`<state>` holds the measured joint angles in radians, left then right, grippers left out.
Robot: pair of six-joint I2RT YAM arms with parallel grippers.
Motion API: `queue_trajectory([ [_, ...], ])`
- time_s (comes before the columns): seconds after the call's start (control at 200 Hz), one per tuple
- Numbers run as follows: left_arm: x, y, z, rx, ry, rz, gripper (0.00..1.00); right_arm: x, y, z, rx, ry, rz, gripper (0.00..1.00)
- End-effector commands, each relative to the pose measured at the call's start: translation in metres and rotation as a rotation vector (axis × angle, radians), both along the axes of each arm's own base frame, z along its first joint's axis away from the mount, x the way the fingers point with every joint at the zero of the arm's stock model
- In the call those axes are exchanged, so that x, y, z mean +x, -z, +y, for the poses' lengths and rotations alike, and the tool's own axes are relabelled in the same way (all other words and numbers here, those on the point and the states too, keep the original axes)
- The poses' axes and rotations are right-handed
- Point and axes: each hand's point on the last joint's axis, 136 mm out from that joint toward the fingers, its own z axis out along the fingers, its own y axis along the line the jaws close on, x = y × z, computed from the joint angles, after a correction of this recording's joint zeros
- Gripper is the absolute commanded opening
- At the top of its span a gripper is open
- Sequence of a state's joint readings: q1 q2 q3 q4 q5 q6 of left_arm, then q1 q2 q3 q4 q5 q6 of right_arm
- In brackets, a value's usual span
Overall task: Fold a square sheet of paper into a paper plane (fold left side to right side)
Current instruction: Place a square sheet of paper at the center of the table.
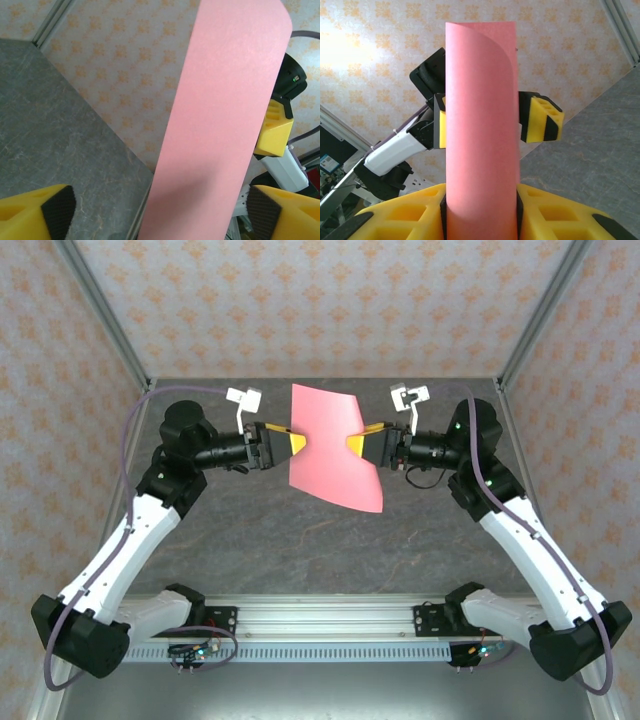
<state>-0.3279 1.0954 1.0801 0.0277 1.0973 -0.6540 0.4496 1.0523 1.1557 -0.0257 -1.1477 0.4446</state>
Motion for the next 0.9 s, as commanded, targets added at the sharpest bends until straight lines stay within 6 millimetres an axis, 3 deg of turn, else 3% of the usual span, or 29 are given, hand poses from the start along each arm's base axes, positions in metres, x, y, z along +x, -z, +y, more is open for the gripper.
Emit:
queue_trajectory([
  [0.0, -0.011, -0.024, -0.003, -0.030, 0.036, -0.098, 0.79, -0.002, -0.008, -0.003, 0.003, 0.020, -0.051, 0.37],
  [0.265, -0.007, -0.011, -0.005, -0.013, 0.017, -0.073, 0.25, 0.011, 0.006, -0.007, -0.034, 0.093, -0.030, 0.37],
  [0.37, -0.004, -0.002, -0.004, -0.003, 0.001, -0.055, 0.13, 0.016, 0.014, -0.010, -0.042, 0.119, -0.011, 0.38],
  [0.51, 0.001, 0.020, -0.002, 0.033, -0.028, -0.010, 0.07, 0.026, 0.029, -0.016, -0.080, 0.176, 0.024, 0.41],
  [0.605, 0.007, 0.044, 0.001, 0.082, -0.064, 0.036, 0.03, 0.036, 0.044, -0.023, -0.127, 0.243, 0.049, 0.50],
  [0.896, 0.023, 0.157, 0.020, 0.219, -0.236, 0.282, 0.00, 0.074, 0.120, -0.058, -0.378, 0.530, 0.170, 0.83],
])
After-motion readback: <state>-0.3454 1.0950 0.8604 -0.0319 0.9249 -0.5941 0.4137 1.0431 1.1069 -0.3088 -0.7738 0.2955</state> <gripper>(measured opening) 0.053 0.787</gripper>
